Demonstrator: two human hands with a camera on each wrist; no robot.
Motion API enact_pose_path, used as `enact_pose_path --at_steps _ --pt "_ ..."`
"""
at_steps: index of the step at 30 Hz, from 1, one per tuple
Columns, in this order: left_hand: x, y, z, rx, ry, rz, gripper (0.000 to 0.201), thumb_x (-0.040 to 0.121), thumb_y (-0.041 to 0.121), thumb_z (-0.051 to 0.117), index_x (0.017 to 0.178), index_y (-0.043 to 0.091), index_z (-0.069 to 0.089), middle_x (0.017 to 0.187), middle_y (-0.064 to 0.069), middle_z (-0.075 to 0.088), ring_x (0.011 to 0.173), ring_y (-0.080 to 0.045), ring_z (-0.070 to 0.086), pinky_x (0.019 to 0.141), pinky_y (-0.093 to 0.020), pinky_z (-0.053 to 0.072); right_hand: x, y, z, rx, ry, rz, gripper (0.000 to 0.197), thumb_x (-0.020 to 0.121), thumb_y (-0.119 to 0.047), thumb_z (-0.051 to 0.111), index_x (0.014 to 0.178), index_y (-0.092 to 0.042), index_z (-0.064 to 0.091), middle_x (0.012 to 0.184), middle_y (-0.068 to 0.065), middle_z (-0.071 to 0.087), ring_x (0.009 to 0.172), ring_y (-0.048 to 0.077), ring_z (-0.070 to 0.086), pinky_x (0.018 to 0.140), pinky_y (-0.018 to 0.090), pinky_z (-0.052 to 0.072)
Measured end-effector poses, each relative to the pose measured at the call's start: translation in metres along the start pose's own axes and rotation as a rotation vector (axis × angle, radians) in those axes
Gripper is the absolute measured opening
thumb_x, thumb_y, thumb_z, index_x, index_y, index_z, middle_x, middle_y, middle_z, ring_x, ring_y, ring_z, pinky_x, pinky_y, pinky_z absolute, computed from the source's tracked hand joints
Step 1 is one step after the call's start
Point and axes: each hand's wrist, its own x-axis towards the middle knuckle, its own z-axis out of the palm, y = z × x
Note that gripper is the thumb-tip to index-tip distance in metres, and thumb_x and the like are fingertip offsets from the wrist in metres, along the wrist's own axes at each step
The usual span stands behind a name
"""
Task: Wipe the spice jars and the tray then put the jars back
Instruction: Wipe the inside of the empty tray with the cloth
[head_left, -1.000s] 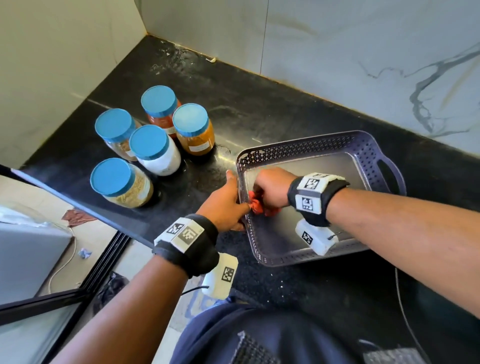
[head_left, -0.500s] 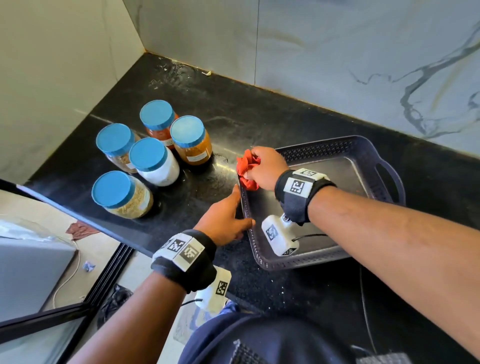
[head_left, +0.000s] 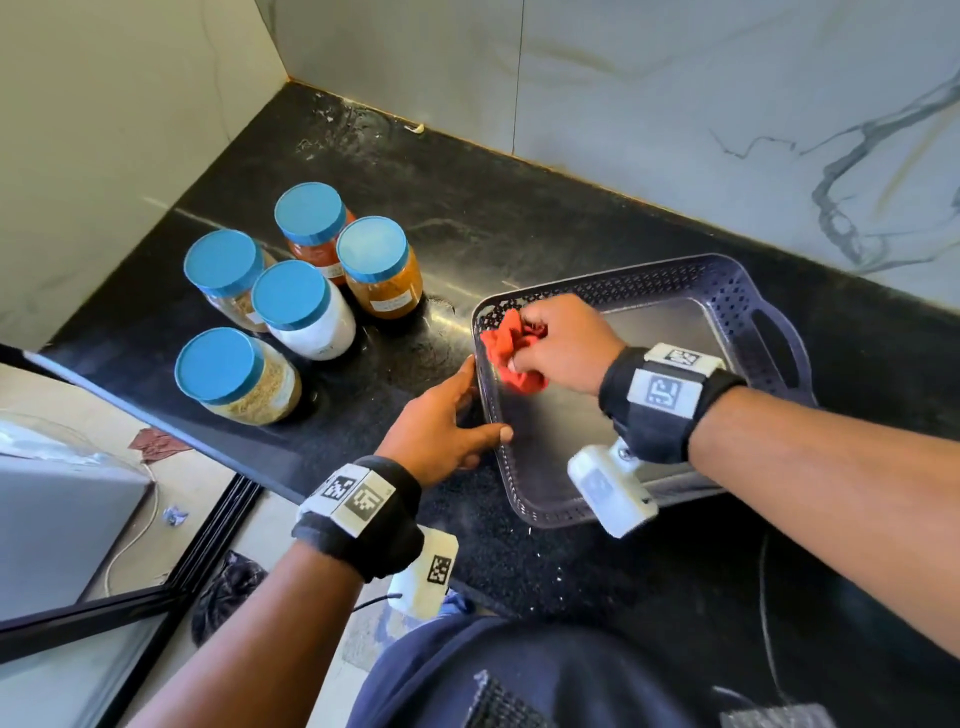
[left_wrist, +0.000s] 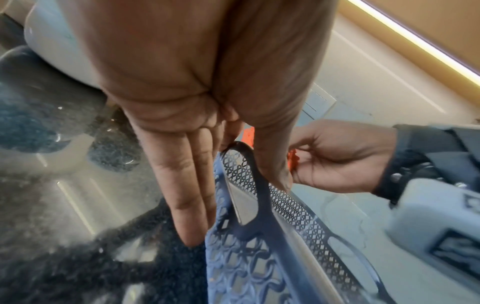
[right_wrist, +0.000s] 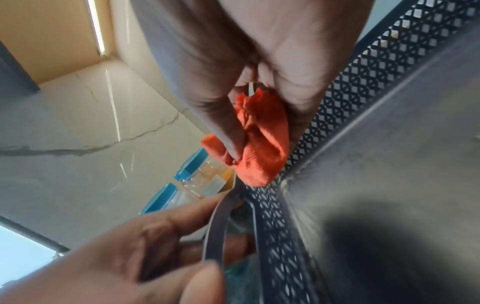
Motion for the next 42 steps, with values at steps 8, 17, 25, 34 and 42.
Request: enact_pose_path --at_steps 8,17,25,34,42 --pt "-0.005 0.002 0.007 -0.210 -0.053 -0.105 0.064 0.089 0.005 0.077 0.144 0.024 0.050 0.142 0.002 0.061 0.108 -0.029 0.072 0.080 -0.053 0.063 -0.007 -0.011 0.015 -0.467 -0.071 -0.319 0.007 0.077 -0.003 0.065 0.073 -0.008 0.064 0.094 0.008 0.068 0.092 0.026 0.063 0.082 0.039 0.050" --pt "-0.006 0.002 0.003 -0.040 -0.006 -0.075 0.095 0.067 0.036 0.091 0.150 0.043 0.045 0.139 0.005 0.065 0.106 -0.015 0.072 0.072 -0.049 0.065 -0.049 0.005 -0.011 -0.327 -0.283 -0.216 0.012 0.080 0.004 0.069 0.084 -0.004 0.076 0.098 0.003 0.069 0.080 0.016 0.069 0.077 0.034 0.059" --pt "-0.008 0.003 0.005 0.095 0.077 -0.004 0.090 0.091 0.019 0.078 0.154 0.056 0.025 0.129 0.006 0.067 0.091 -0.022 0.077 0.074 -0.047 0.065 -0.004 0.026 -0.006 -0.486 -0.007 -0.371 0.004 0.081 -0.005 0.070 0.084 -0.003 0.072 0.109 0.010 0.064 0.100 0.026 0.060 0.084 0.026 0.039" --pt "-0.006 -0.002 0.009 -0.010 0.013 -0.022 0.097 0.095 0.013 0.069 0.147 0.073 0.015 0.139 -0.006 0.063 0.096 -0.031 0.076 0.073 -0.055 0.064 0.008 0.036 0.011 -0.613 -0.131 -0.512 0.017 0.088 -0.005 0.063 0.096 -0.004 0.078 0.116 0.013 0.057 0.090 0.026 0.058 0.083 0.038 0.051" --pt "-0.006 0.001 0.012 -0.125 0.010 -0.076 0.095 0.093 0.008 0.062 0.151 0.067 0.015 0.111 -0.002 0.076 0.089 -0.026 0.074 0.079 -0.059 0.062 0.007 0.032 0.008 -0.726 -0.254 -0.597 0.017 0.084 -0.003 0.066 0.095 -0.011 0.076 0.115 0.011 0.052 0.093 0.030 0.059 0.078 0.042 0.052"
